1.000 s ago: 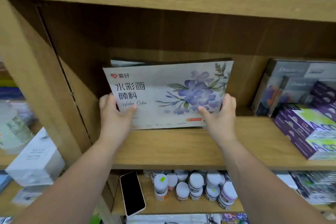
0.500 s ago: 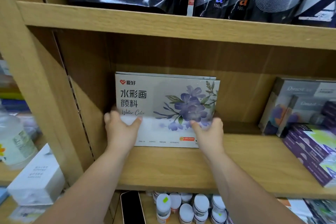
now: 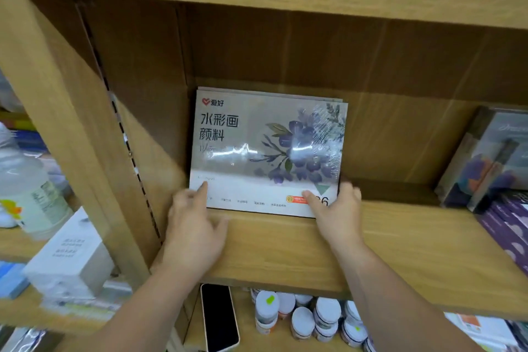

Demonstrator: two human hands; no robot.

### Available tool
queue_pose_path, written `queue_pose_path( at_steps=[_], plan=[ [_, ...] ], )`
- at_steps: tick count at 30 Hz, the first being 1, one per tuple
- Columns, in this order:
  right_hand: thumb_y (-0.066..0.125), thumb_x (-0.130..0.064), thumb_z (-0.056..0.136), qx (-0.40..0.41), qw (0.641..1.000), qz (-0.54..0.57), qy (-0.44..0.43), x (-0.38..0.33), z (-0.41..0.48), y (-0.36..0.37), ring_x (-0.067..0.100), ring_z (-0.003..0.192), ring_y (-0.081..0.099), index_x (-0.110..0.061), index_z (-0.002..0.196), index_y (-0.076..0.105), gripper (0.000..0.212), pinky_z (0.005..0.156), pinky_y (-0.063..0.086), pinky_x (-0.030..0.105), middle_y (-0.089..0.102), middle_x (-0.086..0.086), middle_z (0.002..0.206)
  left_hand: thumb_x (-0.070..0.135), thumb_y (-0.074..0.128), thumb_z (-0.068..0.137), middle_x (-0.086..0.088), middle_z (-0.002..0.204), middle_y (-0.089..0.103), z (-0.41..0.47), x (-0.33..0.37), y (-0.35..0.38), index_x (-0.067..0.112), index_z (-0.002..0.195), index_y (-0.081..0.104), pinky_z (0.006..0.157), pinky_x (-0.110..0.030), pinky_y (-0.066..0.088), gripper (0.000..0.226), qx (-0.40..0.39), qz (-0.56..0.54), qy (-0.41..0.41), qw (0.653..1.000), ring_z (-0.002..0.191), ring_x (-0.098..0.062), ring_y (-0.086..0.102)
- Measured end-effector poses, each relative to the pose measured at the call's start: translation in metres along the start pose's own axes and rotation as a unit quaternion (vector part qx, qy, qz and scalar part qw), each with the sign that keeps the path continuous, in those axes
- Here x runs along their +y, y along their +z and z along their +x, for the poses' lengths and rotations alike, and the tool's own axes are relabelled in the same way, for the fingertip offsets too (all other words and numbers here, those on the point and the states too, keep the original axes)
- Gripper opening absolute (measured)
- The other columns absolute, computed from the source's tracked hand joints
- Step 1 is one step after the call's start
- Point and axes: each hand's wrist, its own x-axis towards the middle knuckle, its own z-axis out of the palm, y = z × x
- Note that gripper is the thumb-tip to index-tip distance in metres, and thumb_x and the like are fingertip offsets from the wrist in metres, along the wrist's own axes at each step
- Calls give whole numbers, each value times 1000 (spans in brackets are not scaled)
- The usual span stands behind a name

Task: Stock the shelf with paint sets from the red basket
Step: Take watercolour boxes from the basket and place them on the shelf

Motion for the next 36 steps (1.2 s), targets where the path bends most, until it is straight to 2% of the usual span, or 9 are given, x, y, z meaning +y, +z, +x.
queue_pose_path(
  at_steps=[6, 9, 13, 16, 18, 21, 27, 33, 36],
  plan=[
    [88, -38, 79, -1, 1000, -24, 13, -13, 6, 5, 33, 101, 56, -5, 97, 55, 50, 79, 39, 33, 48, 7, 99, 52, 61, 96, -3, 159, 19, 8, 0, -1, 24, 164, 19, 114, -33, 36, 85, -97, 0, -8, 995, 143, -22, 38],
    [86, -42, 80, -2, 1000, -22, 9, -22, 12, 14, 35, 104, 55, -10, 87, 48, 50, 83, 45, 38, 57, 13, 92, 48, 60, 97, -1, 161, 16, 18, 2, 0, 23, 163, 22, 113, -31, 34, 80, -114, 9, -22, 993, 144, -24, 38],
    [74, -62, 76, -9, 999, -39, -6, -17, 24, 21, 36, 90, 64, -2, 91, 57, 63, 68, 44, 36, 63, 13, 76, 49, 58, 98, -5, 160, 17, 34, 7, 0, 19, 163, 24, 119, -34, 31, 79, -116, 31, -27, 992, 146, -27, 37],
    [75, -35, 92, -55, 997, -51, 8, -18, 23, 7, 35, 89, 63, -13, 76, 54, 35, 67, 35, 31, 61, 6, 71, 49, 57, 99, -4, 159, 17, 37, 9, 0, 18, 164, 23, 120, -35, 31, 80, -117, 32, -34, 992, 145, -28, 38],
    [76, -29, 92, -44, 997, -55, -10, -11, 21, 1, 41, 97, 63, -8, 95, 65, 24, 72, 42, 33, 70, 18, 91, 50, 57, 99, -4, 160, 16, 33, 8, 1, 19, 164, 22, 120, -35, 30, 80, -115, 36, -28, 992, 147, -27, 36],
    [81, -36, 87, -52, 996, -78, -2, -5, 14, -2, 36, 108, 59, -7, 130, 57, 57, 86, 47, 36, 65, 18, 114, 52, 57, 98, -4, 165, 12, 28, 2, 3, 20, 164, 22, 120, -35, 28, 81, -116, 46, -25, 992, 149, -27, 34],
    [84, -34, 84, -60, 991, -118, -11, -7, 20, 3, 34, 104, 63, -8, 120, 58, 51, 83, 53, 38, 69, 13, 106, 57, 52, 99, 4, 169, -25, 33, -5, 6, 25, 165, 9, 125, -41, 24, 85, -142, 78, -11, 987, 157, -30, 18],
    [76, -35, 91, -63, 988, -141, -5, -14, 29, 10, 40, 103, 67, -4, 135, 48, 61, 80, 58, 43, 71, 18, 110, 51, 52, 101, 3, 169, -21, 42, 0, 5, 26, 165, 10, 123, -40, 26, 80, -133, 69, -11, 989, 155, -29, 23],
    [79, -33, 88, -60, 992, -107, -14, -7, 25, 9, 37, 106, 66, -6, 133, 54, 58, 84, 58, 43, 72, 15, 112, 50, 52, 101, 3, 170, -19, 39, -2, 7, 26, 165, 12, 123, -40, 26, 79, -127, 64, -3, 990, 156, -29, 21]
  ],
)
